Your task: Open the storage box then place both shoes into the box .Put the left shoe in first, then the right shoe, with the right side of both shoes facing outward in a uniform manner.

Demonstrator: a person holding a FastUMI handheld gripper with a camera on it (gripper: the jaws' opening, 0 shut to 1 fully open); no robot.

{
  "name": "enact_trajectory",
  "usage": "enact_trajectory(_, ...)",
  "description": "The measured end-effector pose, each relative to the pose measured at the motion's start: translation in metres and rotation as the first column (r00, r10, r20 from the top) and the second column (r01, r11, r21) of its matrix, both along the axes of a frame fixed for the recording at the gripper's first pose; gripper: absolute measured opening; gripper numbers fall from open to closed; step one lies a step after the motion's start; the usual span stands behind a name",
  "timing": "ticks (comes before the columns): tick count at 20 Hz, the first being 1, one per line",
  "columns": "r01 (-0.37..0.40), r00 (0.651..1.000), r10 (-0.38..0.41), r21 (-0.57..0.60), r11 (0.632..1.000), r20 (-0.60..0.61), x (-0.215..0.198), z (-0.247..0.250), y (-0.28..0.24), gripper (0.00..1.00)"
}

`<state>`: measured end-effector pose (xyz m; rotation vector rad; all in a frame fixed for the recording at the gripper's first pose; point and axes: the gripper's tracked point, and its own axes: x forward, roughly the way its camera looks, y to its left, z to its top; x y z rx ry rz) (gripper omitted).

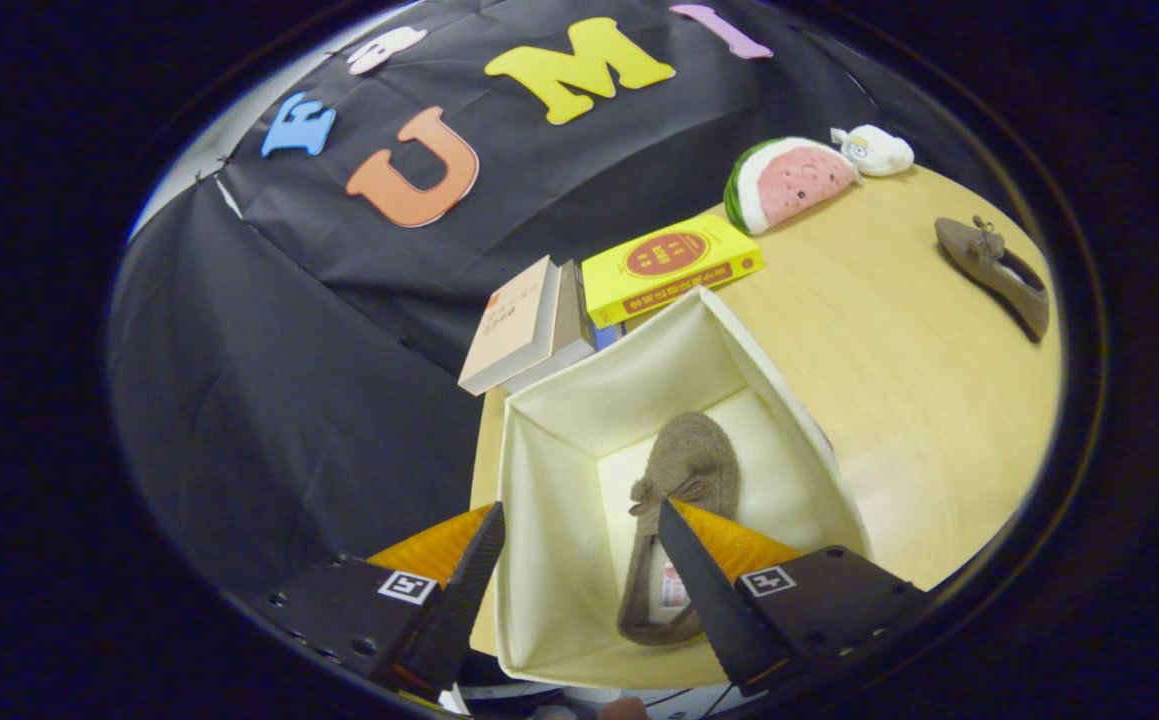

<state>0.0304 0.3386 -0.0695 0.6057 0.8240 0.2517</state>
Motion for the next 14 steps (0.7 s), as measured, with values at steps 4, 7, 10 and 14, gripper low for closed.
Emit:
enact_trajectory(4, -0.044, 0.992, 0.050, -0.052, 0.998, 0.116, -0.002, 0.024, -0.032, 0.94)
enact_trajectory(7, -0.053, 0.966, 0.078, -0.105, 0.993, 0.246, -0.007, 0.056, -0.072, 0.94)
enact_trajectory(10, -0.017, 0.909, 0.099, -0.201, 0.979, 0.404, -0.011, 0.089, -0.135, 0.94)
enact_trajectory(14, 0.095, 0.821, 0.095, -0.299, 0.949, 0.563, -0.015, 0.122, -0.236, 0.94)
